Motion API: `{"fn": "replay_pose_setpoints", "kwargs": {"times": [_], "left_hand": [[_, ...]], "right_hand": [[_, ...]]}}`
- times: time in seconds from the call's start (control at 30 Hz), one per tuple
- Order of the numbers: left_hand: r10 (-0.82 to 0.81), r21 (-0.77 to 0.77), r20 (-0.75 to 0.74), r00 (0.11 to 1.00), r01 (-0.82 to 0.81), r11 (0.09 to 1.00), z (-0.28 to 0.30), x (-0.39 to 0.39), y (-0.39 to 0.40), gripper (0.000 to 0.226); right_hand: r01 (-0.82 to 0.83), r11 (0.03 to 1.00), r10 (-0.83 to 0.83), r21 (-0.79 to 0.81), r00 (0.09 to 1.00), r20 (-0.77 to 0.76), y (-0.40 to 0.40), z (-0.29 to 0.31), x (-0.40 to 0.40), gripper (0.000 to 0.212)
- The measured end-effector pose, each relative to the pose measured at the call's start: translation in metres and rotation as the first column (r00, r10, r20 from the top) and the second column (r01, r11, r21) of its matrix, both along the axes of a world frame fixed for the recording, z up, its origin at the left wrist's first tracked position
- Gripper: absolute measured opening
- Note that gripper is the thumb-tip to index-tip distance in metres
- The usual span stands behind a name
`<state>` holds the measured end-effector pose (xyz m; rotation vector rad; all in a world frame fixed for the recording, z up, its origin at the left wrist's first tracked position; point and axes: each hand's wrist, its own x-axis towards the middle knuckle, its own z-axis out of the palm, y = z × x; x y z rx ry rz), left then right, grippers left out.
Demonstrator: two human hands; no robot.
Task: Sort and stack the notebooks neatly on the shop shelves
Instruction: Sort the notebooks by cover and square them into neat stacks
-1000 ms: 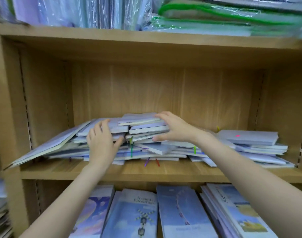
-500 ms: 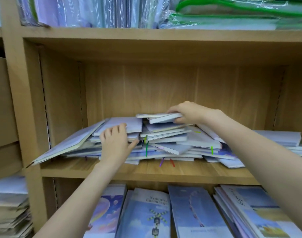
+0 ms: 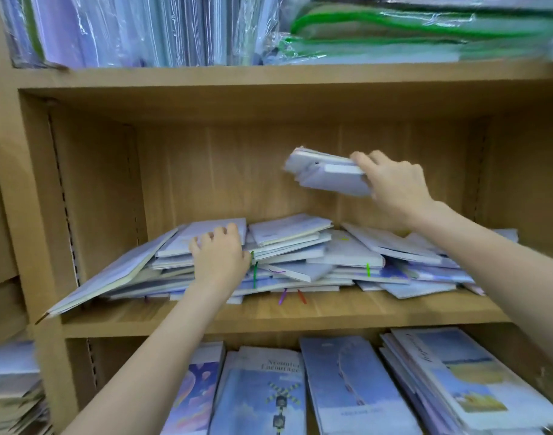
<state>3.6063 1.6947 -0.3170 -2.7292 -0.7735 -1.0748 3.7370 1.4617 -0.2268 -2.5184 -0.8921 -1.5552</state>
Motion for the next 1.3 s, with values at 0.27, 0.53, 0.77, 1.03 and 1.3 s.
{"fn": "replay_pose_setpoints", "kwargs": {"times": [0.27,0.53,0.77,1.03,1.3], "left_hand": [[-0.254,0.211,-0.037,0.966,0.256,0.943,-0.013,0.041,-0.043,0.052],[-0.183,0.392,0.058,0.981,0.146,0.908,-0.026,0.052,-0.041,0.049],[-0.127,0.587,0.006,0.992,0.099,0.803,-0.022,0.039,-0.020,0.047],[-0.115,0.598,0.124,0.986,0.018,0.801,-0.041,0.009,0.004,0.059],[-0.016,0.367,0.202,0.979,-0.060,0.928,-0.065,-0.053,0.058,0.084]], "right_hand": [[0.040,0.997,-0.061,-0.060,0.918,-0.391,-0.065,-0.067,0.048,0.046],[0.131,0.957,-0.256,-0.259,0.802,-0.540,-0.074,-0.104,0.063,0.056],[0.003,0.997,-0.045,-0.078,0.834,-0.550,-0.077,-0.102,0.041,0.069],[-0.365,0.930,0.315,-0.039,0.849,-0.425,-0.029,-0.091,-0.006,0.065],[-0.548,0.834,0.519,-0.066,0.818,-0.248,0.070,-0.106,-0.043,0.061]]}}
